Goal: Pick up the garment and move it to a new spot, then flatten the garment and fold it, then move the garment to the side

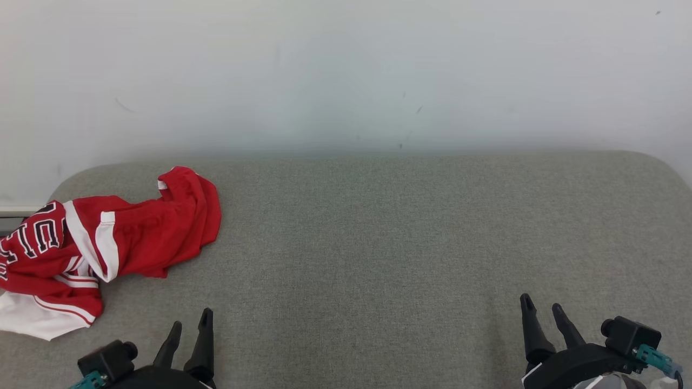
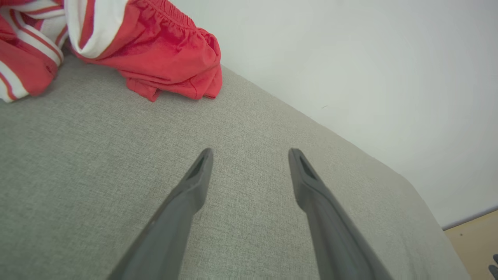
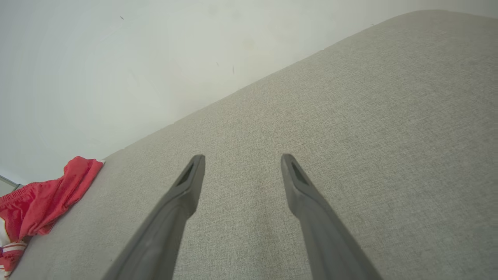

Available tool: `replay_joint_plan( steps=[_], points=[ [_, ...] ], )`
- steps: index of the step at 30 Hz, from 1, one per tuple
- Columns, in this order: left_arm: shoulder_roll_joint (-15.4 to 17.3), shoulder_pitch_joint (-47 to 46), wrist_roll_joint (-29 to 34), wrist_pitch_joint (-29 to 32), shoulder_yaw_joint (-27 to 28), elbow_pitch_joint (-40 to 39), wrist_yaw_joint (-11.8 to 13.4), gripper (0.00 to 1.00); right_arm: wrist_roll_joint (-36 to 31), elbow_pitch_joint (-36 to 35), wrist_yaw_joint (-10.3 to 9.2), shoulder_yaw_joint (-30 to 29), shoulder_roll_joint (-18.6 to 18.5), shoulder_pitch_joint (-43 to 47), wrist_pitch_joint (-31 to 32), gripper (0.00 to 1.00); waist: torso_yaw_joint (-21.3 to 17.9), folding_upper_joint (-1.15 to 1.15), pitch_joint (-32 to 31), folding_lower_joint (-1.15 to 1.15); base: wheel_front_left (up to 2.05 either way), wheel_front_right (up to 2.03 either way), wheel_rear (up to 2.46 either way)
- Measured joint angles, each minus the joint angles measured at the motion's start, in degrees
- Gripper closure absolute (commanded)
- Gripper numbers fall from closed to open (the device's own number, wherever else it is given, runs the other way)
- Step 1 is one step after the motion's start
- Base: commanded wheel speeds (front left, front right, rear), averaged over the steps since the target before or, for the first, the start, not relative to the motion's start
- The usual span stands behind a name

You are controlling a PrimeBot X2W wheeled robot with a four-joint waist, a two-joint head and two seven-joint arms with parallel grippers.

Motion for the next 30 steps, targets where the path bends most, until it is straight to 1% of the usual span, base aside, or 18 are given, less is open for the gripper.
replay_joint_plan(
  steps=[6,21,30],
  points=[
    [0.78,-0.21,3.99,-0.96,-2.6,1.18,0.15,0.0,-4.59,-0.34,-0.76,0.65,-0.08,0.05,-0.44,0.0,0.02,0.0,-0.24,0.0,0.0,0.0,0.0],
    [1.97,-1.86,12.88,-3.78,-5.09,2.89,1.99,0.0,-15.83,-1.66,-2.5,1.85,-0.21,1.11,-1.47,0.0,0.02,0.0,-0.7,0.0,0.0,0.0,0.0],
    [2.0,-3.45,17.56,-5.44,-7.15,3.96,3.03,0.0,-22.57,-2.72,-3.74,2.01,-0.34,1.97,-2.54,0.0,1.42,0.0,-1.14,0.0,0.0,0.0,0.0]
  ],
)
